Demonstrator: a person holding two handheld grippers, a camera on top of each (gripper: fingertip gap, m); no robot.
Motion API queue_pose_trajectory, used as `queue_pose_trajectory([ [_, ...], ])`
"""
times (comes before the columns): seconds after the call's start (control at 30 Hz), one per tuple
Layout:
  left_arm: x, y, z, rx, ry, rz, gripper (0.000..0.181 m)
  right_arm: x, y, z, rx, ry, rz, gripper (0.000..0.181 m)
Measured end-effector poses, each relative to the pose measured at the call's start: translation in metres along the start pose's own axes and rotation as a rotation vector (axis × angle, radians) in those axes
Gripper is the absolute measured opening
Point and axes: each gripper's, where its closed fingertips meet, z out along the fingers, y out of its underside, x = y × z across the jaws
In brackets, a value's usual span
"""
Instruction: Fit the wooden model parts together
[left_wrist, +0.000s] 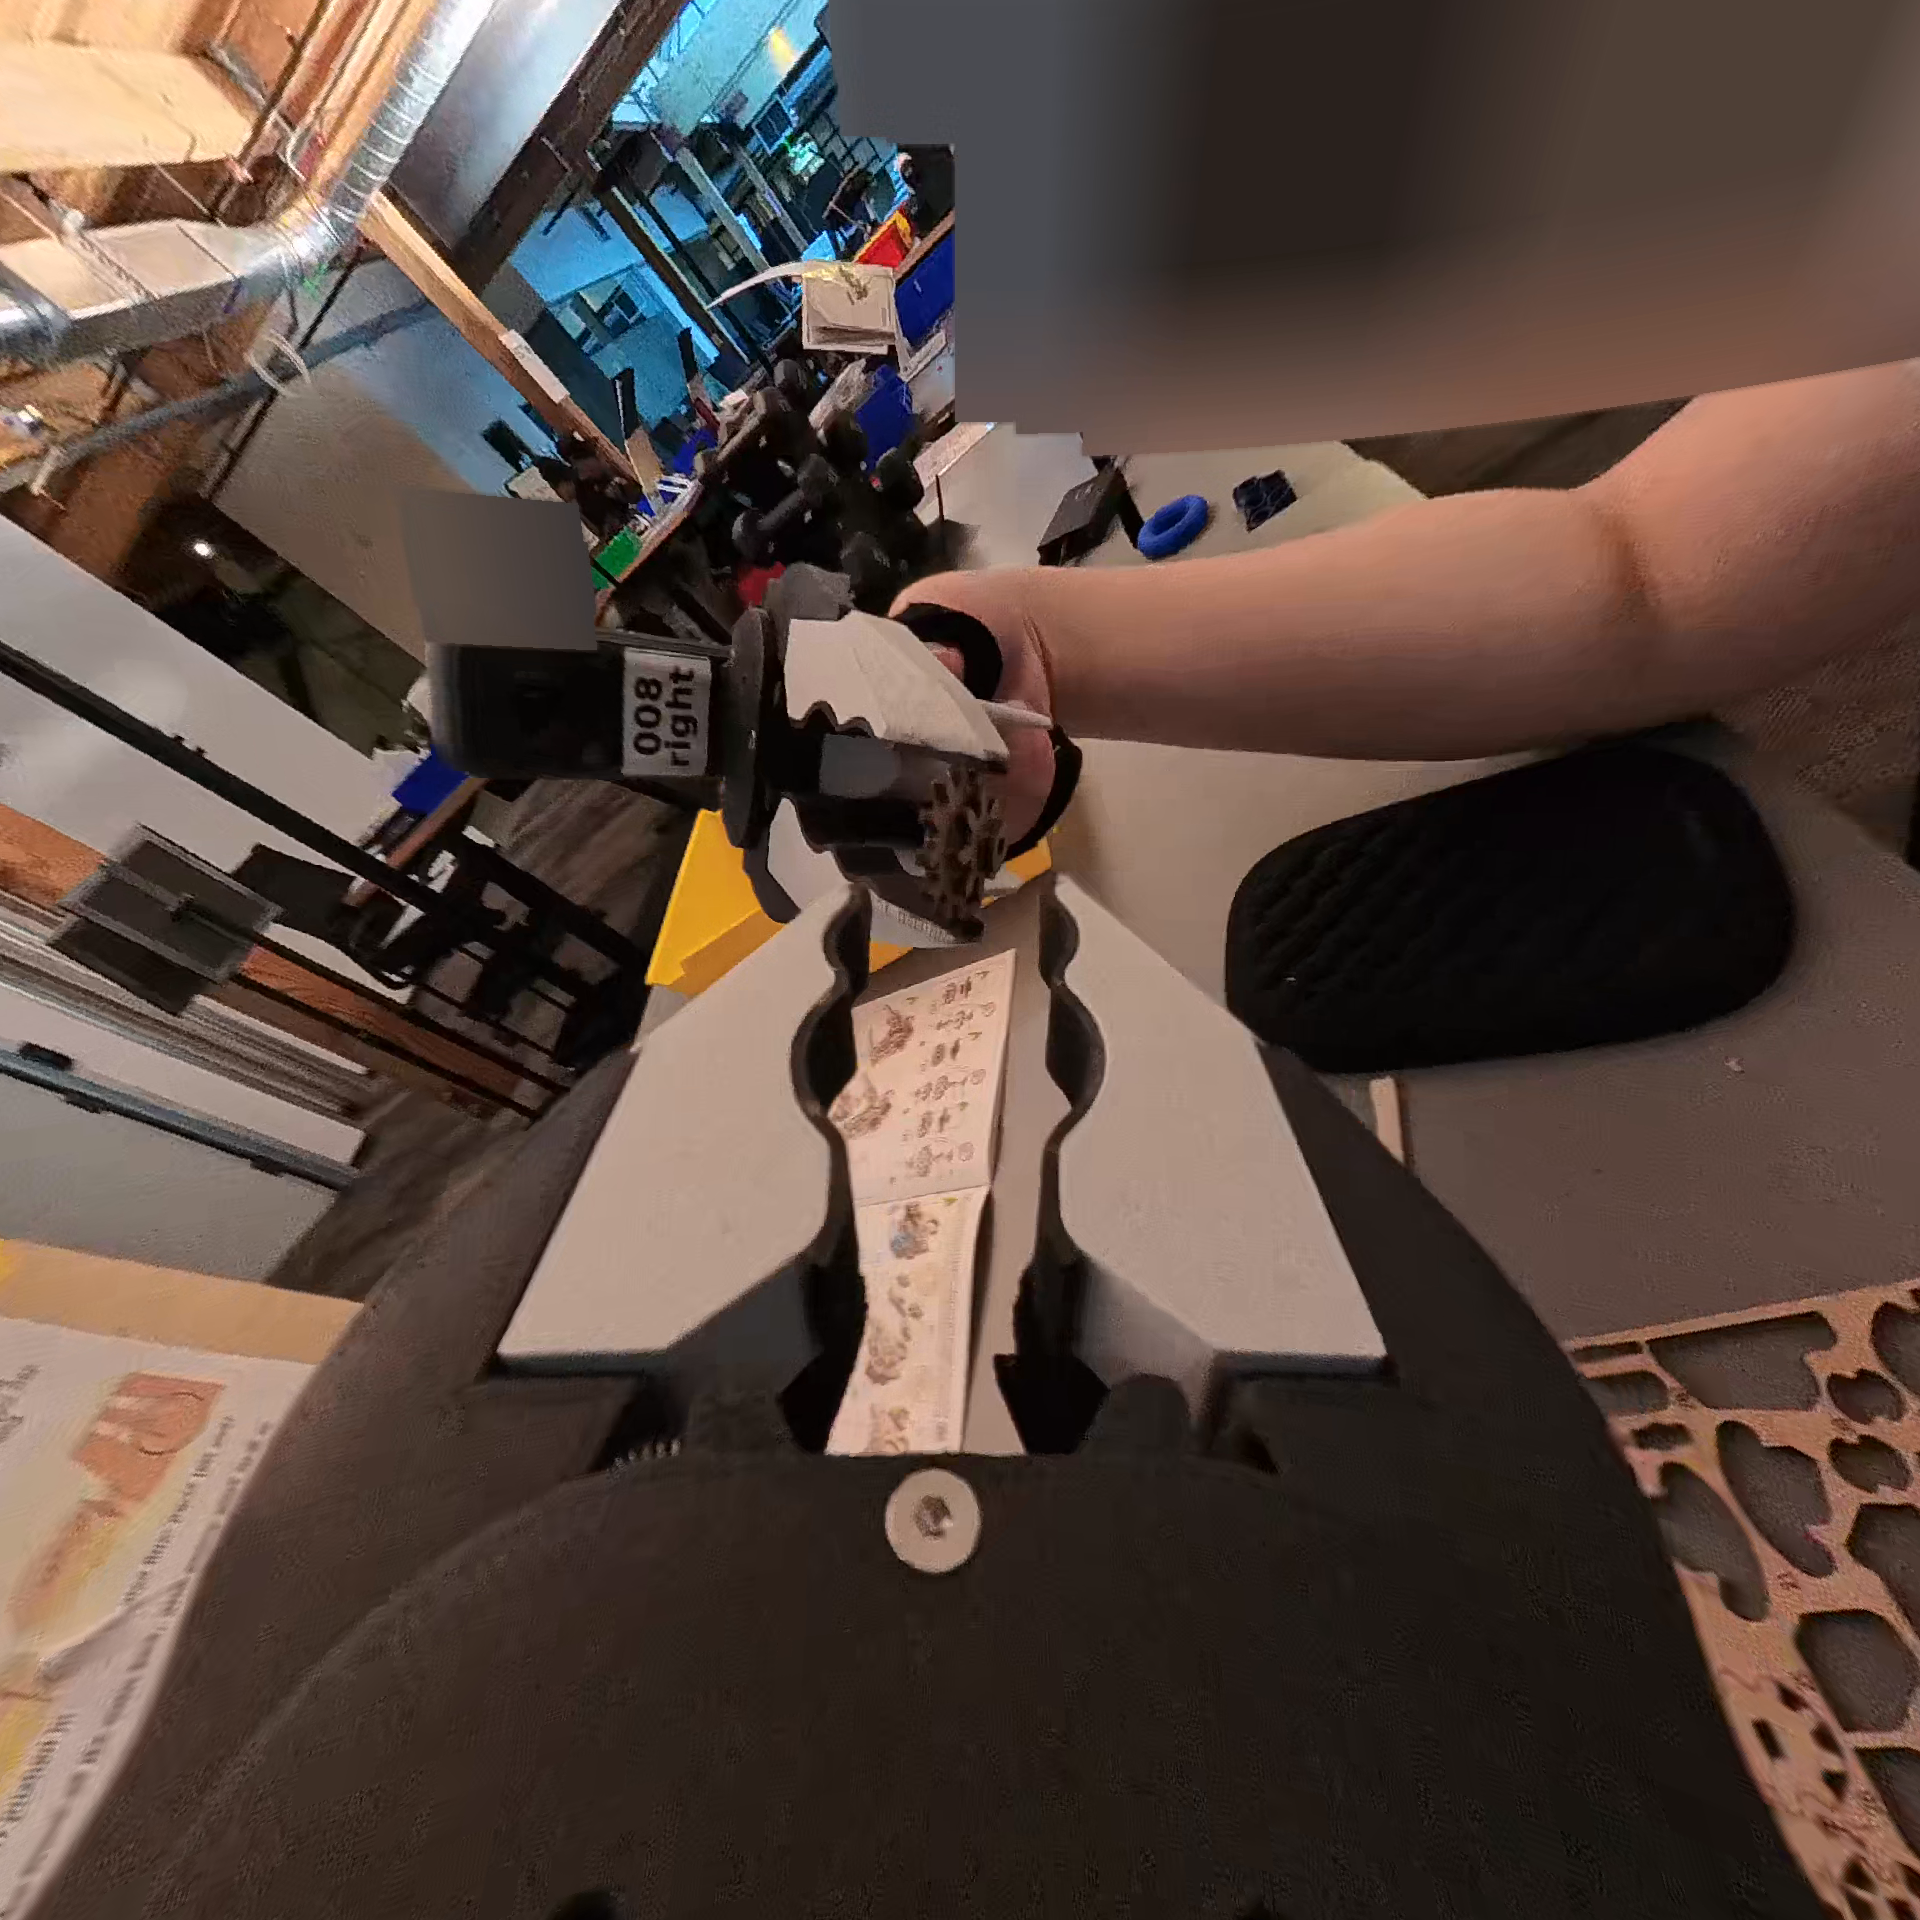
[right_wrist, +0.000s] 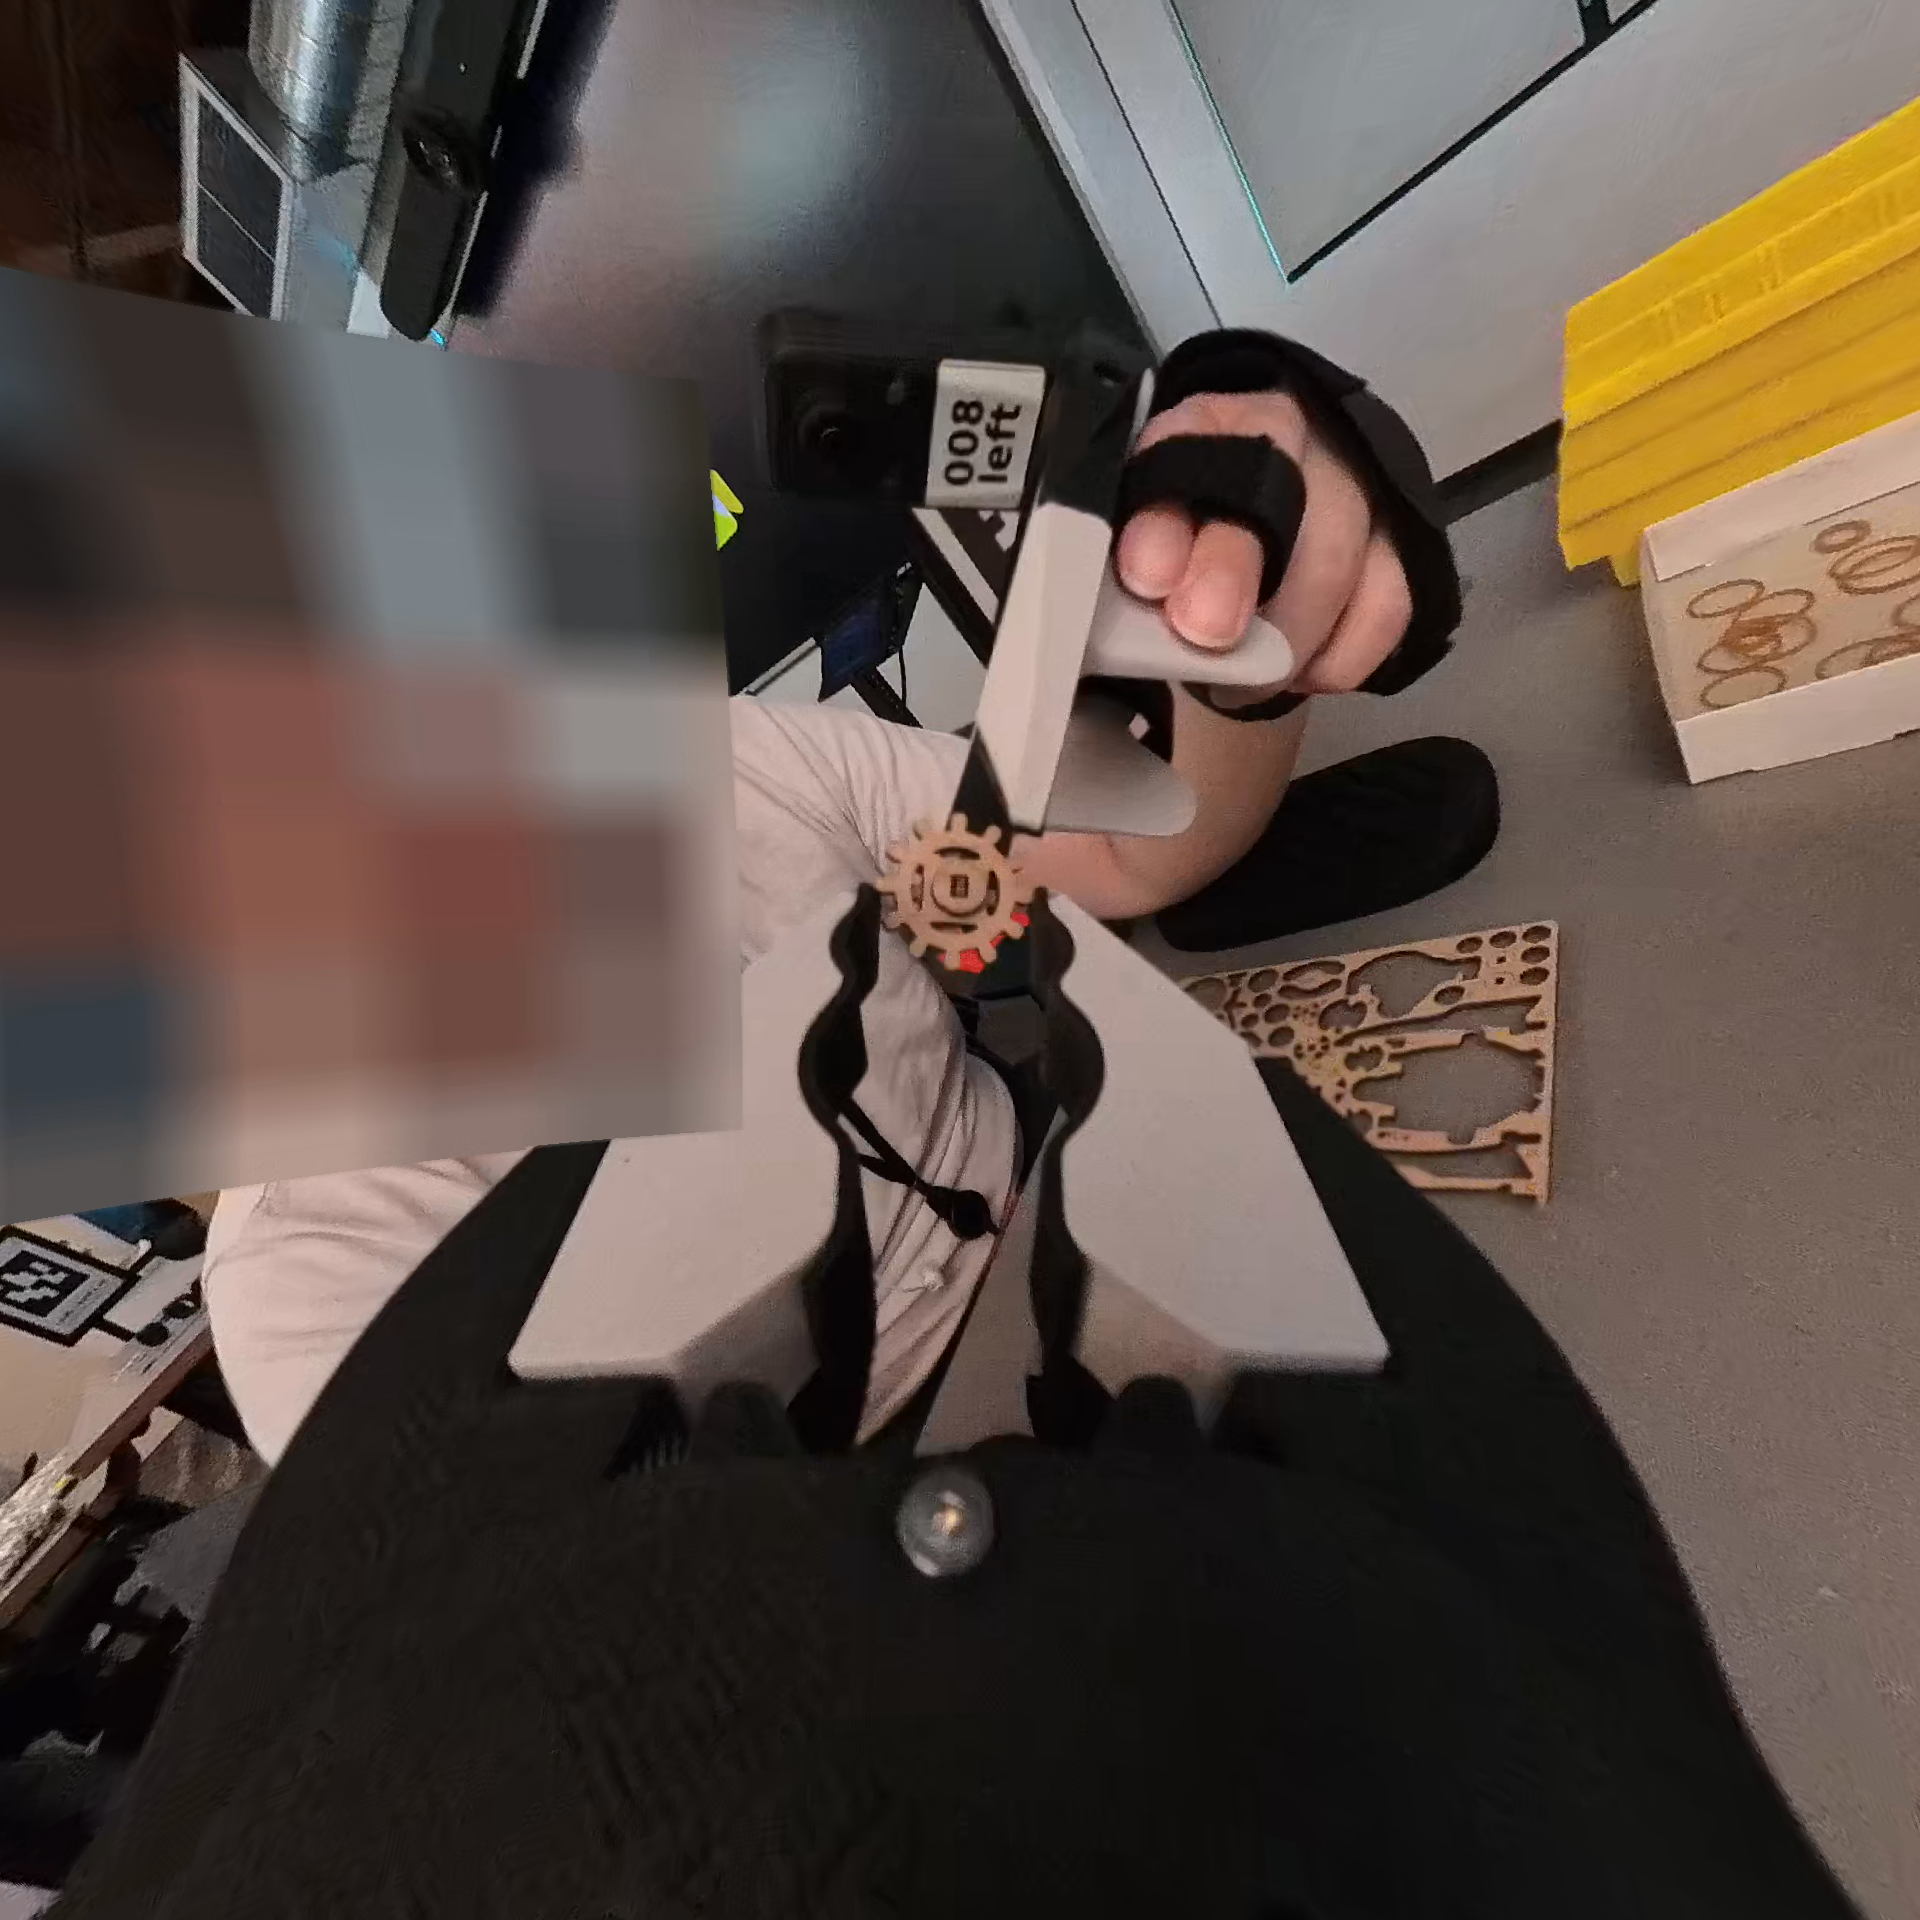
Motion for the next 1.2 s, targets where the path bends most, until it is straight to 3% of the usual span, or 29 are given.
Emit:
queue_pose_trajectory([
  [0.03,0.003,-0.002,0.001,0.001,0.002,0.018,0.030,0.000,0.002,0.001,-0.015,0.016,-0.003,0.027],
  [0.17,0.014,-0.009,0.003,0.000,0.039,0.040,0.025,0.001,0.008,0.005,-0.061,0.060,-0.013,0.027],
  [0.23,0.015,-0.007,0.005,-0.017,0.035,0.064,0.014,0.001,0.011,0.007,-0.087,0.076,-0.022,0.027],
  [0.37,0.016,-0.010,0.001,-0.023,0.024,0.113,0.013,-0.002,0.008,0.012,-0.089,0.094,-0.070,0.028],
  [0.43,0.006,-0.018,-0.004,-0.005,-0.039,0.130,0.013,-0.004,-0.001,0.014,-0.082,0.162,-0.214,0.037],
  [0.5,-0.002,-0.031,-0.013,0.051,-0.088,0.134,0.012,0.002,-0.011,0.014,-0.095,0.335,-0.464,0.052],
  [0.6,-0.005,-0.046,-0.024,0.107,-0.109,0.141,0.012,-0.010,-0.035,0.015,-0.070,0.565,-0.927,0.044],
  [0.7,-0.005,-0.058,-0.031,0.144,-0.129,0.169,0.013,-0.034,-0.038,0.028,-0.081,0.613,-1.154,0.024],
  [0.83,-0.003,-0.069,-0.038,0.177,-0.134,0.173,0.013,-0.043,-0.036,0.038,-0.133,0.663,-1.273,0.005],
  [1.2,0.002,-0.074,-0.052,0.115,-0.139,0.206,0.016,-0.055,-0.032,0.044,-0.170,0.686,-1.382,0.005],
])
